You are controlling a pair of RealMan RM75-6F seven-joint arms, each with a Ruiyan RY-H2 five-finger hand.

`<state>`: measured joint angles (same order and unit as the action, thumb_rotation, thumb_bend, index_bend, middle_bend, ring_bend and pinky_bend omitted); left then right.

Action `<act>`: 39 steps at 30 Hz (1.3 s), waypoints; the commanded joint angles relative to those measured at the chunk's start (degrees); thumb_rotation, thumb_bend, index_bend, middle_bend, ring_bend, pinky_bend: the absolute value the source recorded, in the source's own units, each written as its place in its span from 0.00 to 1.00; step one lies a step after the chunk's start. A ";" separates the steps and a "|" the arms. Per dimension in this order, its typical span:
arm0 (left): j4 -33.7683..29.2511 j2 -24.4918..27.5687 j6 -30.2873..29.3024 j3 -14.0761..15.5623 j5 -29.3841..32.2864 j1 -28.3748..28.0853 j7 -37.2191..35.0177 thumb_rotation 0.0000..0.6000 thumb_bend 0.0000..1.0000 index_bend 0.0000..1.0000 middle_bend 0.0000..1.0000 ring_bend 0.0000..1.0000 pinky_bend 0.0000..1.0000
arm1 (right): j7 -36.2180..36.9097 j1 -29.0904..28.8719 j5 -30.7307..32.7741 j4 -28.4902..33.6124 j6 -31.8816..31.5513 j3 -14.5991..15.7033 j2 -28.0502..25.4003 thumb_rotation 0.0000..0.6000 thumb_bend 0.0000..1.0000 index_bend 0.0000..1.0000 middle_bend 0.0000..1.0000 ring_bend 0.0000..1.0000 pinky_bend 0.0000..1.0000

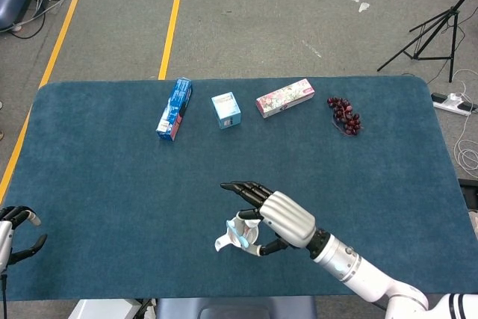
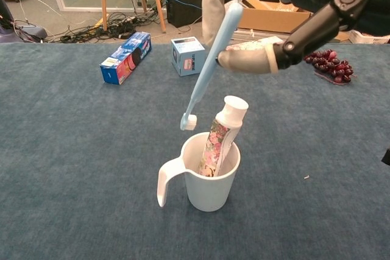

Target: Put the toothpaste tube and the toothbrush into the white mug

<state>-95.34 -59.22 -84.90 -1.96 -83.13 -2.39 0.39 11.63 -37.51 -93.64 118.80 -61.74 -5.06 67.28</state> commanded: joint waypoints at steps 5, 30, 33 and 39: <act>-0.05 -0.04 0.02 0.00 0.03 -0.01 0.22 1.00 0.25 0.51 0.40 0.31 0.33 | 3.61 -0.30 0.87 0.33 1.46 0.61 -1.29 1.00 0.21 0.59 0.06 0.00 0.11; -0.29 0.37 -0.75 -0.11 -0.29 0.31 -0.48 1.00 0.25 0.51 0.40 0.31 0.33 | 9.48 -1.01 2.21 -7.11 5.30 3.21 3.00 1.00 0.21 0.59 0.06 0.00 0.11; -0.27 0.37 -0.72 -0.12 -0.29 0.31 -0.47 1.00 0.25 0.51 0.40 0.31 0.33 | 9.58 -1.10 2.30 -8.04 5.82 3.57 3.29 1.00 0.21 0.59 0.06 0.00 0.11; -0.29 0.39 -0.71 -0.14 -0.27 0.31 -0.50 1.00 0.25 0.51 0.40 0.31 0.33 | 9.50 -1.42 2.55 -8.92 6.57 3.71 3.53 1.00 0.19 0.53 0.06 0.00 0.11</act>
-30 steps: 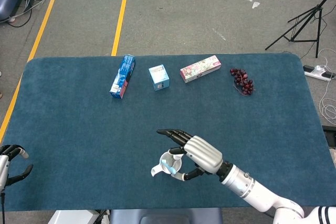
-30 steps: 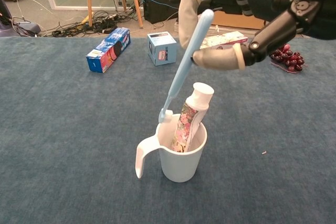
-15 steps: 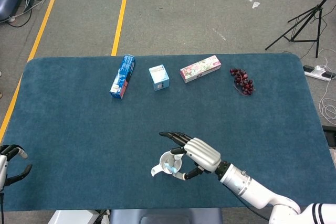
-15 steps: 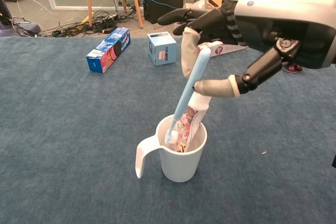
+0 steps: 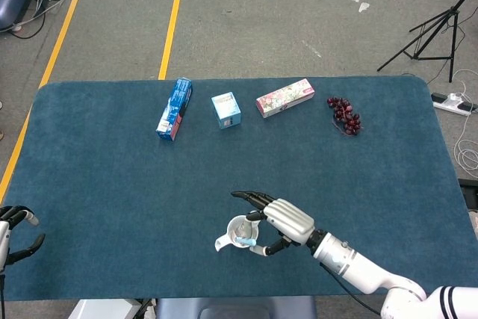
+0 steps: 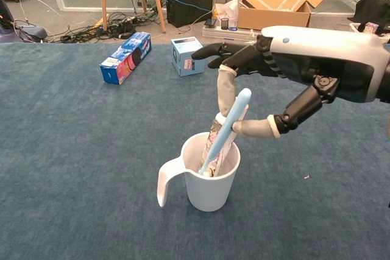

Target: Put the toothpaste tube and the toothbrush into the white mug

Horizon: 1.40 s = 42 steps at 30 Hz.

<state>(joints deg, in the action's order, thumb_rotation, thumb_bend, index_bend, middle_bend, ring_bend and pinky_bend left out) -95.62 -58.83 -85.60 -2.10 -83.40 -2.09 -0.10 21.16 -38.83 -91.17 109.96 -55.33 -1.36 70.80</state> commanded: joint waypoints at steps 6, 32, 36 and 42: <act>0.04 0.02 -0.09 0.01 -0.15 0.02 -0.10 1.00 0.25 0.51 0.40 0.31 0.33 | -0.27 -0.25 0.28 -0.19 0.50 0.06 -0.23 1.00 0.15 0.40 0.05 0.00 0.11; 0.16 -0.01 0.34 0.01 0.12 -0.10 0.08 1.00 0.25 0.51 0.40 0.31 0.33 | -2.72 1.75 0.09 0.57 -3.43 -0.77 -3.61 1.00 0.14 0.31 0.04 0.00 0.11; 0.16 -0.02 0.25 0.00 0.08 -0.08 0.07 1.00 0.25 0.51 0.40 0.31 0.33 | -8.86 3.48 -1.06 0.68 -5.93 -0.24 -5.82 1.00 0.14 0.31 0.04 0.00 0.11; 0.23 -0.22 0.51 0.02 0.17 -0.21 0.54 1.00 0.25 0.51 0.40 0.31 0.33 | -22.67 7.70 -0.61 1.85 -10.21 0.94 -10.54 1.00 0.14 0.31 0.04 0.00 0.11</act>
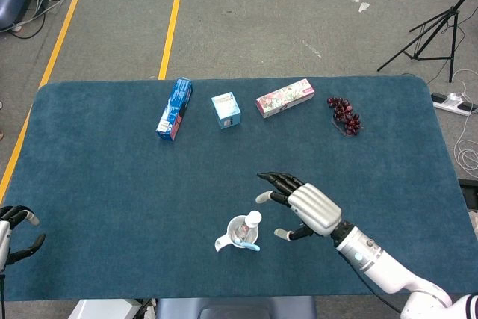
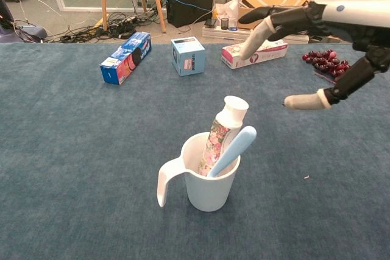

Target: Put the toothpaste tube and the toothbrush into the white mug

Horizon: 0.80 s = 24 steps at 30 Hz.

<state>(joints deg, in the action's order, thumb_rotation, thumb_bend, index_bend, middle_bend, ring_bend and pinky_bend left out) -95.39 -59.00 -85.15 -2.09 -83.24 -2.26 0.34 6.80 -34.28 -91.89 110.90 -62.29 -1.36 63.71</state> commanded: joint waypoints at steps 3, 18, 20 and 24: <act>-0.02 -0.19 0.06 0.03 -0.06 -0.08 0.35 1.00 0.25 0.51 0.40 0.31 0.33 | -15.61 5.80 0.38 1.49 -5.45 2.04 -6.04 1.00 0.14 0.31 0.05 0.00 0.11; 1.21 -1.33 0.46 0.13 -0.94 -0.68 0.29 1.00 0.25 0.50 0.40 0.30 0.33 | -34.01 20.20 1.08 -4.13 -19.62 5.75 -6.43 1.00 0.14 0.31 0.06 0.00 0.11; 1.96 -1.77 0.23 0.23 -1.66 -0.82 0.43 1.00 0.25 0.49 0.38 0.29 0.33 | -33.44 21.92 0.69 -5.32 -21.61 5.95 -5.75 1.00 0.14 0.31 0.06 0.00 0.11; 2.93 -2.30 0.20 0.45 -2.27 -0.97 0.93 1.00 0.25 0.45 0.36 0.28 0.33 | -30.30 24.73 0.35 -7.72 -24.33 6.34 -4.88 1.00 0.14 0.31 0.06 0.00 0.11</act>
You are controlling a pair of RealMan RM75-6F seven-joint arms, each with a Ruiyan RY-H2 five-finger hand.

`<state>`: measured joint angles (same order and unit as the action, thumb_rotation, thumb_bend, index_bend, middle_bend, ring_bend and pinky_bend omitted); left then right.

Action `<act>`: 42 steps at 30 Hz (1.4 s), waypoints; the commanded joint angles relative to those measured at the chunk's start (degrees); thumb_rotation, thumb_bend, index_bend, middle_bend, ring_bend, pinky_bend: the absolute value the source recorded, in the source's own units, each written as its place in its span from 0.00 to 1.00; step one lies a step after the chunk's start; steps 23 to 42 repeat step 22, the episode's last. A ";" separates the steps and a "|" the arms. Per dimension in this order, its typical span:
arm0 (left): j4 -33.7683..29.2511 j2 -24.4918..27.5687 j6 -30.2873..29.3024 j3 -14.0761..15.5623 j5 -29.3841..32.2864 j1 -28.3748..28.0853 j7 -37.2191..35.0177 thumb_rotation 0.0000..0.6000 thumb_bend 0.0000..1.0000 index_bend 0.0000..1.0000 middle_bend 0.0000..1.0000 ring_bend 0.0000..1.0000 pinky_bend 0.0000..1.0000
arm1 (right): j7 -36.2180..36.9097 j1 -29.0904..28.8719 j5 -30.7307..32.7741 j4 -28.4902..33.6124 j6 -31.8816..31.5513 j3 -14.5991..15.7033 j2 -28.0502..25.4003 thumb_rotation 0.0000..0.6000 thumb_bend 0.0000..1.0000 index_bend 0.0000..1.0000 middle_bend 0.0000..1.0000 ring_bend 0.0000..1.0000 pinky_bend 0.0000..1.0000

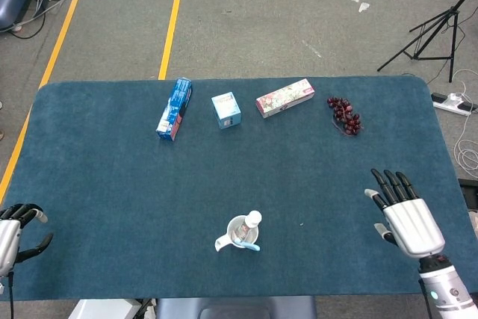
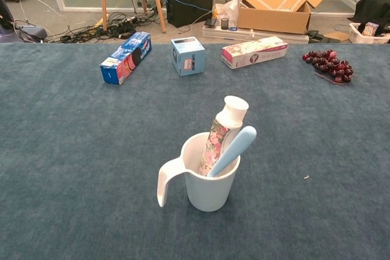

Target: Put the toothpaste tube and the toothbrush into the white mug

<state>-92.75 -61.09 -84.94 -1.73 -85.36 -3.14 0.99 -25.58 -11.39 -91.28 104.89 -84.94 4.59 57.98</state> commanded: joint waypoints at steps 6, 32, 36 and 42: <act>0.39 -0.30 0.57 0.11 0.27 -0.30 0.31 1.00 0.25 0.44 0.36 0.28 0.33 | 5.45 3.97 1.23 -4.73 -2.46 -0.07 1.44 1.00 0.14 0.31 0.06 0.00 0.11; -0.09 -0.60 2.40 0.16 1.66 -0.98 1.84 1.00 0.25 0.44 0.36 0.28 0.33 | 10.48 3.77 2.89 -6.99 1.58 -2.07 0.82 1.00 0.14 0.31 0.06 0.00 0.11; -0.09 -0.60 2.40 0.16 1.66 -0.98 1.84 1.00 0.25 0.44 0.36 0.28 0.33 | 10.48 3.77 2.89 -6.99 1.58 -2.07 0.82 1.00 0.14 0.31 0.06 0.00 0.11; -0.09 -0.60 2.40 0.16 1.66 -0.98 1.84 1.00 0.25 0.44 0.36 0.28 0.33 | 10.48 3.77 2.89 -6.99 1.58 -2.07 0.82 1.00 0.14 0.31 0.06 0.00 0.11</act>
